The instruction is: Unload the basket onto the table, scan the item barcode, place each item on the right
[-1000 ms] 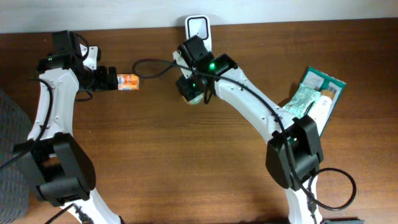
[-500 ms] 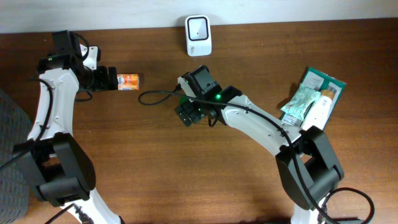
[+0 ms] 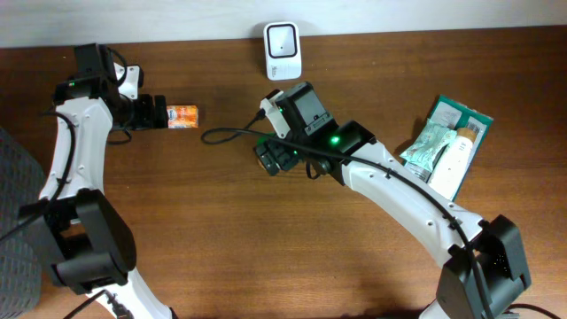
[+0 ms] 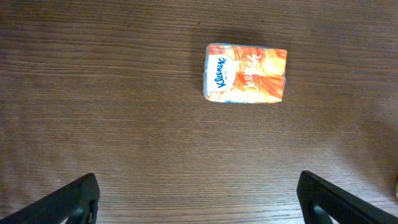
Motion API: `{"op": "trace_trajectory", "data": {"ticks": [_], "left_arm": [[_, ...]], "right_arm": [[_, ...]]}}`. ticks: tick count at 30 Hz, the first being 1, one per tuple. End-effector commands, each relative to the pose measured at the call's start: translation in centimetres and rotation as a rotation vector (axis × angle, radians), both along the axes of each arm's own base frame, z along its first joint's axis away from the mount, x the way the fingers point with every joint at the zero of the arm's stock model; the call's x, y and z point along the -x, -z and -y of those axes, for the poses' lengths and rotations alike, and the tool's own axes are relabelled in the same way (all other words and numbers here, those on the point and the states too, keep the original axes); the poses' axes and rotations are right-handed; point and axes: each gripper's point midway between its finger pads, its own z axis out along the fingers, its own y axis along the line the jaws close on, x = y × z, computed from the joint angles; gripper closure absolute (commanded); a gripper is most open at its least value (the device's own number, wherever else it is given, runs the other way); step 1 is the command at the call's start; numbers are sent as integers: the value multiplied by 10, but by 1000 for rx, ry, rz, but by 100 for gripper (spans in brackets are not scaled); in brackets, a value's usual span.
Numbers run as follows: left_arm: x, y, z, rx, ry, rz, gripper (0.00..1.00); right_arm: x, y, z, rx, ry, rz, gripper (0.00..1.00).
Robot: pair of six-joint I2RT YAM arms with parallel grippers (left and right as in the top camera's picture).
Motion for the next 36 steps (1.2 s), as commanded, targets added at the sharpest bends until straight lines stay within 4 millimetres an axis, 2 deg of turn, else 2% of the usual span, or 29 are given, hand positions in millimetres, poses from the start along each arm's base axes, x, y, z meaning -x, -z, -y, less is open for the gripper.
{"op": "trace_trajectory", "data": {"ticks": [1,18,20,22,25,27,30,32,36], "left_arm": [[-3,-5,-4,-12,8,14,1],[-3,-5,-4,-12,8,14,1],[-3,-5,-4,-12,8,14,1],[-3,-5,-4,-12,8,14,1],[-3,-5,-4,-12,8,14,1],[-3,-5,-4,-12,8,14,1],[-3,-5,-4,-12,8,14,1],[-3,-5,-4,-12,8,14,1],[-3,-5,-4,-12,8,14,1]], "right_arm": [[1,-4,1,-12,5,2,2],[-2,-4,3,-2,17,13,2],[-2,-5,3,-34,67,-11,2],[-8,-15,2,-72,102,-8,2],[-21,-46,8,-82,131,18,2],[-32,-67,18,-19,144,20,2],[-45,-80,15,74,98,-5,2],[-54,-69,9,101,94,-44,2],[-58,-17,-3,108,174,-171,2]]}}
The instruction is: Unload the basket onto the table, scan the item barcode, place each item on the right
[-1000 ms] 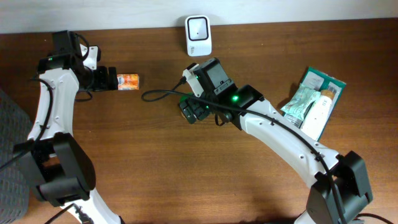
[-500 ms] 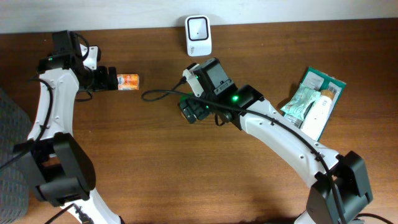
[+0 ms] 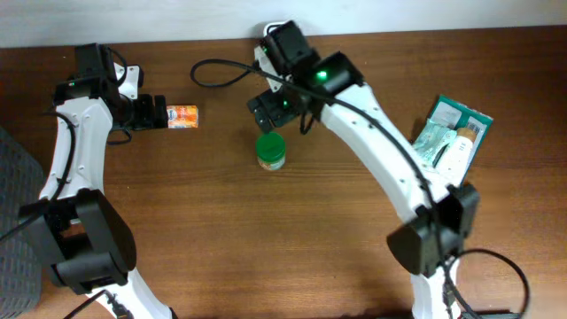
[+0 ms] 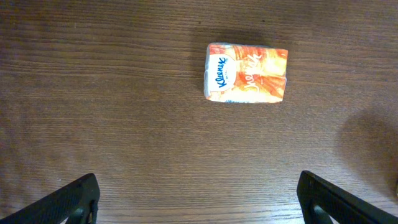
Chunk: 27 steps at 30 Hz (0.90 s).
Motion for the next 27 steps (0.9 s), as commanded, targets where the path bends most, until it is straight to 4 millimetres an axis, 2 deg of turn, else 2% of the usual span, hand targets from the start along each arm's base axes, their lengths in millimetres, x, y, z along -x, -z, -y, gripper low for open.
{"op": "trace_trajectory", "data": {"ticks": [1,6,8,13,16,20,27], "left_arm": [[-3,-5,-3,-9,9,15,1],[-3,-5,-3,-9,9,15,1],[-3,-5,-3,-9,9,15,1],[-3,-5,-3,-9,9,15,1],[-3,-5,-3,-9,9,15,1],[-3,-5,-3,-9,9,15,1],[-3,-5,-3,-9,9,15,1]], "right_arm": [[-3,27,-10,0,63,-58,2],[-3,69,-16,-7,182,-160,0],[1,76,-22,-22,238,-185,8],[1,104,-19,-12,389,-237,9],[10,112,-34,-48,359,-288,9],[17,132,-30,-13,381,-340,10],[28,138,-20,46,388,-374,35]]}}
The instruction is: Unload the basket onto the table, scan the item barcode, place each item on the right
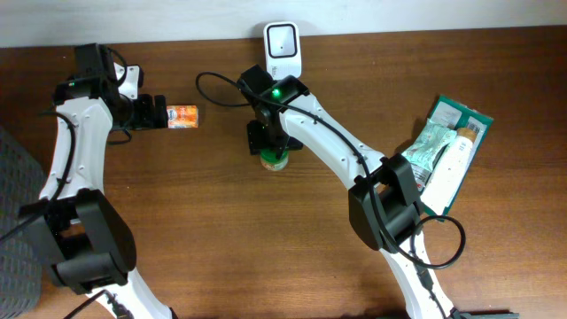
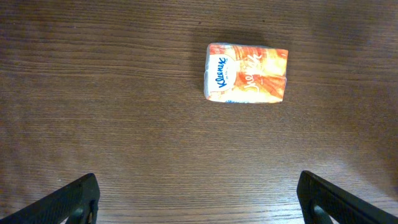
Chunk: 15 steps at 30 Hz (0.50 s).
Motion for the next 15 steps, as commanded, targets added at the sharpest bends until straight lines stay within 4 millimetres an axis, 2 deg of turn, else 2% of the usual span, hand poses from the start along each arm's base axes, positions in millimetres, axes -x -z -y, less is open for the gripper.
{"op": "trace_trajectory", "data": {"ticks": [1,5,8,11,12,14,15], "left_arm": [[-3,-5,-3,-9,9,15,1],[-3,-5,-3,-9,9,15,1],[-3,-5,-3,-9,9,15,1],[-3,-5,-3,-9,9,15,1],[-3,-5,-3,-9,9,15,1],[-3,-5,-3,-9,9,14,1],[-3,-5,-3,-9,9,15,1]], "right_arm": [[4,6,1,20,-1,-16,36],[1,-8,-2,24,-176,25,40],[0,-19,-2,69,-543,79,41],[4,-18,0,113,-865,104,33],[8,-18,-1,113,-1024,110,34],[14,-18,-3,100,-1175,112,33],[23,-17,-4,72,-1284,97,30]]}}
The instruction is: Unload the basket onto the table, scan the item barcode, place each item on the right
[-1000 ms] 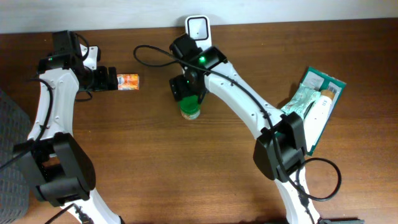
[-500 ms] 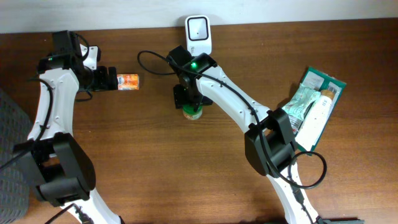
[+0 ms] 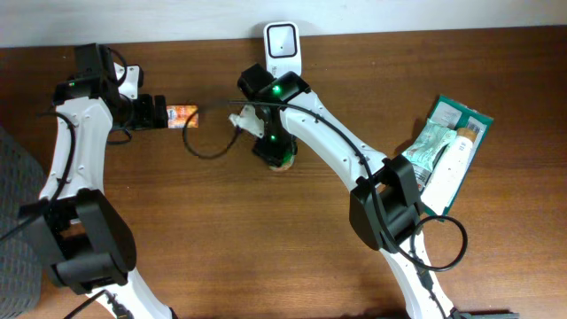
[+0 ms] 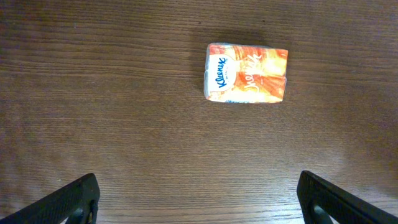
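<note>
A small jar stands at mid-table, mostly hidden under my right gripper, which sits right on top of it; whether its fingers grip the jar does not show. The white barcode scanner stands at the table's back edge, just behind that gripper. An orange Kleenex pack lies flat at the back left, also seen from overhead. My left gripper is wide open just short of the pack, with nothing between its fingers.
A green tray holding a pale pouch and a white box lies at the right. The right arm's black cable loops over the table between the jar and the tissue pack.
My right gripper was beside and just behind the jar with the green lid in sight; now it covers the jar. The cable loop now lies further forward and left. The left arm is unchanged.
At first my right gripper was low over the jar's spot at mid-table. Then it was up near the scanner, with the green-lidded jar standing alone. It then stood close behind the jar, and now sits over it. The left gripper stayed open by the tissue pack.
</note>
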Motion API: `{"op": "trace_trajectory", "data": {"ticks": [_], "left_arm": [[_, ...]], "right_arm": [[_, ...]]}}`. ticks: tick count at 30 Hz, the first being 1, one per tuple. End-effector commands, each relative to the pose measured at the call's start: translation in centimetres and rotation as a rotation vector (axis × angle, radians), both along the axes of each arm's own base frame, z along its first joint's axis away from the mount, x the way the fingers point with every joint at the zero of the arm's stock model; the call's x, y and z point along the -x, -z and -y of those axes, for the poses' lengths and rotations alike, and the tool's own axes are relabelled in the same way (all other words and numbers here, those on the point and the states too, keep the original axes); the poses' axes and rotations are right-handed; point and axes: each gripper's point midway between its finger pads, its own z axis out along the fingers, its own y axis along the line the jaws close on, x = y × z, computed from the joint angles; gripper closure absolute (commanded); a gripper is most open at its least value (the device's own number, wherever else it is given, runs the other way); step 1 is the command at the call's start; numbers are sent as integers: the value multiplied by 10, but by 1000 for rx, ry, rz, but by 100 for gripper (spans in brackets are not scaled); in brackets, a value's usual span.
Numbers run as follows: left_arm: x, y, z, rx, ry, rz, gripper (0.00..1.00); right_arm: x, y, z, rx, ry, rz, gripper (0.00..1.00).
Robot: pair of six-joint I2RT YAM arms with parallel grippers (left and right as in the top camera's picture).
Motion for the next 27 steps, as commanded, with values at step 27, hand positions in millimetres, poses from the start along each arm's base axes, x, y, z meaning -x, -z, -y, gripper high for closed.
{"op": "trace_trajectory", "data": {"ticks": [27], "left_arm": [[-3,-5,-3,-9,9,15,1]], "right_arm": [[-40,-109,59,-183,965,46,2]]}}
